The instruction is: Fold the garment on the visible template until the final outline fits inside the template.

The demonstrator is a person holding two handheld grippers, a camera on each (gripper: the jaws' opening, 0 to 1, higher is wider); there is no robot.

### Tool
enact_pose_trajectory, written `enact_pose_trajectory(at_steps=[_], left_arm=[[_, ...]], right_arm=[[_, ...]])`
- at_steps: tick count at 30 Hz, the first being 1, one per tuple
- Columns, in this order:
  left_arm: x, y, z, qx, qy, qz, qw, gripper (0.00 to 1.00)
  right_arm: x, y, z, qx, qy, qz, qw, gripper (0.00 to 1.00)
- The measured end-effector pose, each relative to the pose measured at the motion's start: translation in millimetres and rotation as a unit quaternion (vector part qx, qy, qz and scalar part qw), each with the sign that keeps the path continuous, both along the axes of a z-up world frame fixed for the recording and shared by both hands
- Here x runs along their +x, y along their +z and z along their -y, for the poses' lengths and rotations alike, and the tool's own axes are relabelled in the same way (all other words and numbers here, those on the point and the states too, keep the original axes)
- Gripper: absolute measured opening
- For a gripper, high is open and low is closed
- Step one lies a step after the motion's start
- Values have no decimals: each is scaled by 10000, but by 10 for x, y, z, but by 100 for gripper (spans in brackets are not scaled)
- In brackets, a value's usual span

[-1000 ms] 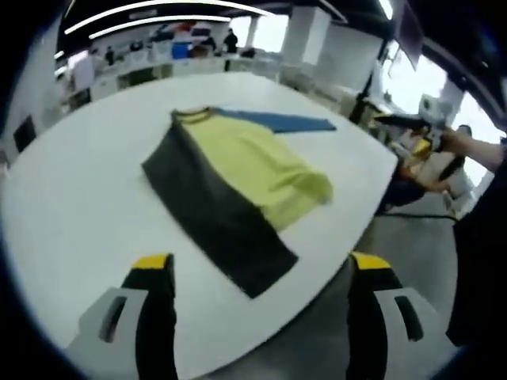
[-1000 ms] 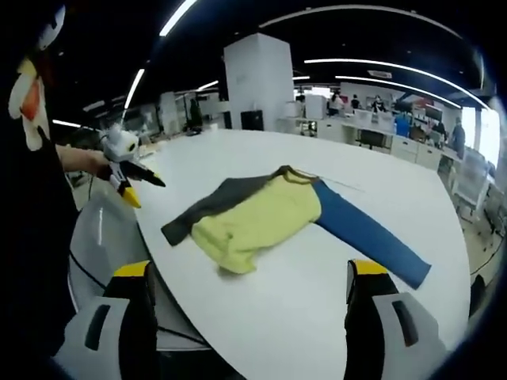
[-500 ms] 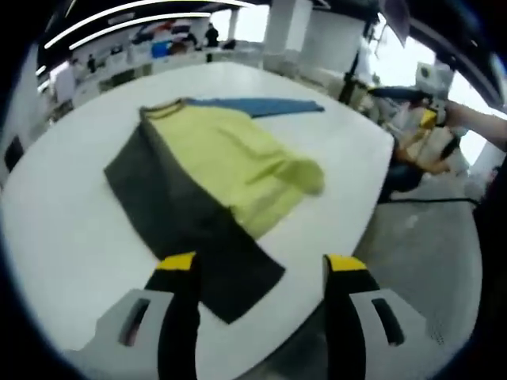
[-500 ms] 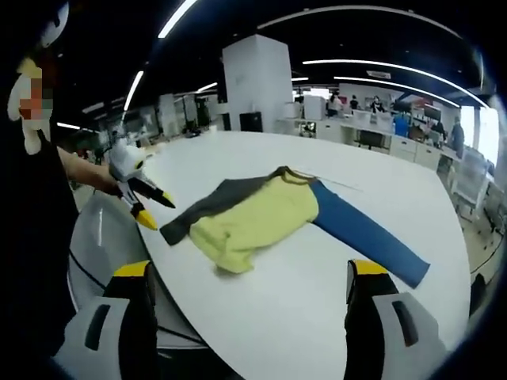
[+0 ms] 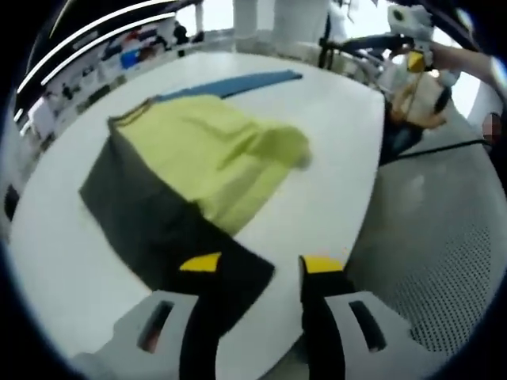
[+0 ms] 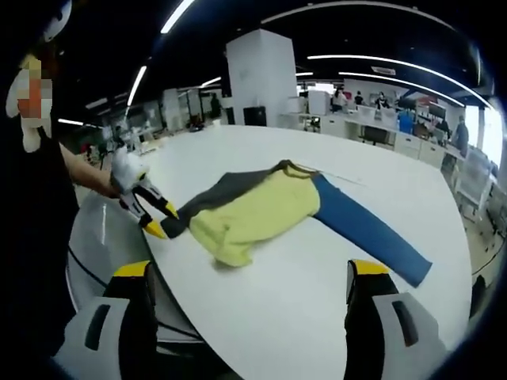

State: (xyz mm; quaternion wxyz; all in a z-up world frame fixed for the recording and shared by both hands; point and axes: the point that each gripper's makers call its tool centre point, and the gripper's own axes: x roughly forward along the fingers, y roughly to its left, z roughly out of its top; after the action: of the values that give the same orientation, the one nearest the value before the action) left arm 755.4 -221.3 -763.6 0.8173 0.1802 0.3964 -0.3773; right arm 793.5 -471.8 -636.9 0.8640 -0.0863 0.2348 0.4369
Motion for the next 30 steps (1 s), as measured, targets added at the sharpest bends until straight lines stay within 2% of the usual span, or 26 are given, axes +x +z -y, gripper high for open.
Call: enact_pose_trajectory(at_steps=[6, 9, 21, 24, 30], left_arm=[[-14, -53, 54, 112, -91, 76, 9999, 14], [-35, -96, 63, 170, -138, 17, 9998, 16], [-58, -181, 16, 484, -308, 22, 9984, 5], [-20, -186, -16, 674, -329, 92, 9971, 0], [1, -184, -8, 675, -331, 67, 9971, 0]], right_arm=[[15, -20, 40, 5, -15, -3, 10000, 100], [13, -25, 42, 17, -17, -5, 10000, 100], [-25, -51, 63, 12, -19, -27, 10000, 100], [-30, -57, 54, -17, 1, -44, 10000, 100], [-10, -42, 39, -19, 11, -20, 10000, 100]])
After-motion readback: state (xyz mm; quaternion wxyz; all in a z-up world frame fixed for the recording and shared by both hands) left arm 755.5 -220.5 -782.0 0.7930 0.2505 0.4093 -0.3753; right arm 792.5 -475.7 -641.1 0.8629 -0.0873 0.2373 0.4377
